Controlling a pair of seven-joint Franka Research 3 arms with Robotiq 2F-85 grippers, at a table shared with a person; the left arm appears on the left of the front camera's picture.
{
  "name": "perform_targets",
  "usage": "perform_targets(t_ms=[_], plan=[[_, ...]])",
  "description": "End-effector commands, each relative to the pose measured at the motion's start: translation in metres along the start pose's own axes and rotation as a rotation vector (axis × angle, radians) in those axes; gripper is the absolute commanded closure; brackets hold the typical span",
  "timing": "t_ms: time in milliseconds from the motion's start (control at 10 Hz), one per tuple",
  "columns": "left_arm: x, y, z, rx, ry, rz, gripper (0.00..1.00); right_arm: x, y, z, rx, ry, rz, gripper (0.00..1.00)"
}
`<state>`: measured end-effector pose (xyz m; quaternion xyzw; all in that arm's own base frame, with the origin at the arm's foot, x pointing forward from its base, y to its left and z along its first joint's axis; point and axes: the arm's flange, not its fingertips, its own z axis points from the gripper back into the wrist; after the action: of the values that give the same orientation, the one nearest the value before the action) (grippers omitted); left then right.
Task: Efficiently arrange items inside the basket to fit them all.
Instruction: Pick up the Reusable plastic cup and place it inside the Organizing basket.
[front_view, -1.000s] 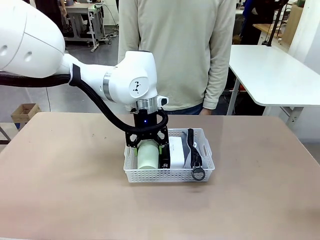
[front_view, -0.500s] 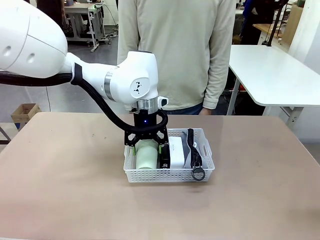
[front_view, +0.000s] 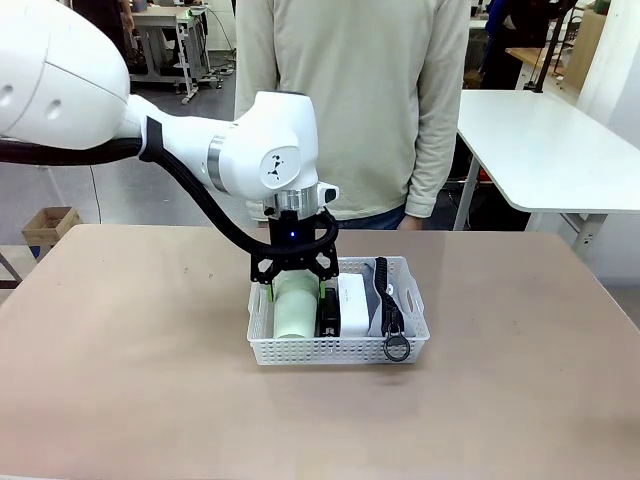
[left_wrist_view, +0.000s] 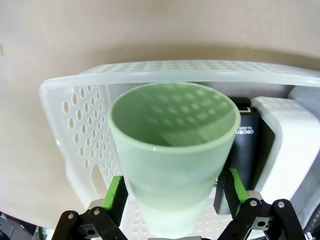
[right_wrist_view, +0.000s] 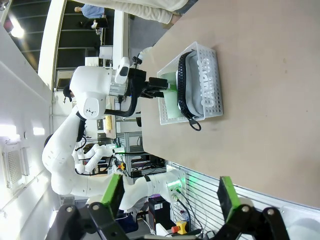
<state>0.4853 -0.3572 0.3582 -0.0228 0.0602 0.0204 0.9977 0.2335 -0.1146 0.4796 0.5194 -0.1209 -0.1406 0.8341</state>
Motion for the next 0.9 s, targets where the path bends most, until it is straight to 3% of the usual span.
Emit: perform_targets(t_ms=[0, 200, 300, 500, 600, 800], plan=[[-0.016, 0.024, 0.038, -0.055, -0.066, -0.037, 0.00, 0.000, -0.002, 0.000, -0.004, 0.003, 0.025, 0.00], [-0.042, 0.078, 0.112, -0.198, -0.141, -0.114, 0.00, 0.000, -0.002, 0.000, -0.004, 0.003, 0.025, 0.00], [-0.060, 0.123, 0.148, -0.297, -0.168, -0.142, 0.00, 0.000, -0.002, 0.000, -0.004, 0.003, 0.025, 0.00], [-0.101, 0.221, 0.182, -0.609, -0.226, -0.247, 0.00, 0.000, -0.002, 0.000, -0.004, 0.003, 0.025, 0.00], [-0.119, 0.279, 0.180, -0.826, -0.293, -0.231, 0.00, 0.000, -0.002, 0.000, -0.004, 0.003, 0.025, 0.00], [-0.150, 0.390, 0.135, -1.266, -0.468, -0.032, 0.00, 0.000, -0.002, 0.000, -0.004, 0.003, 0.025, 0.00]])
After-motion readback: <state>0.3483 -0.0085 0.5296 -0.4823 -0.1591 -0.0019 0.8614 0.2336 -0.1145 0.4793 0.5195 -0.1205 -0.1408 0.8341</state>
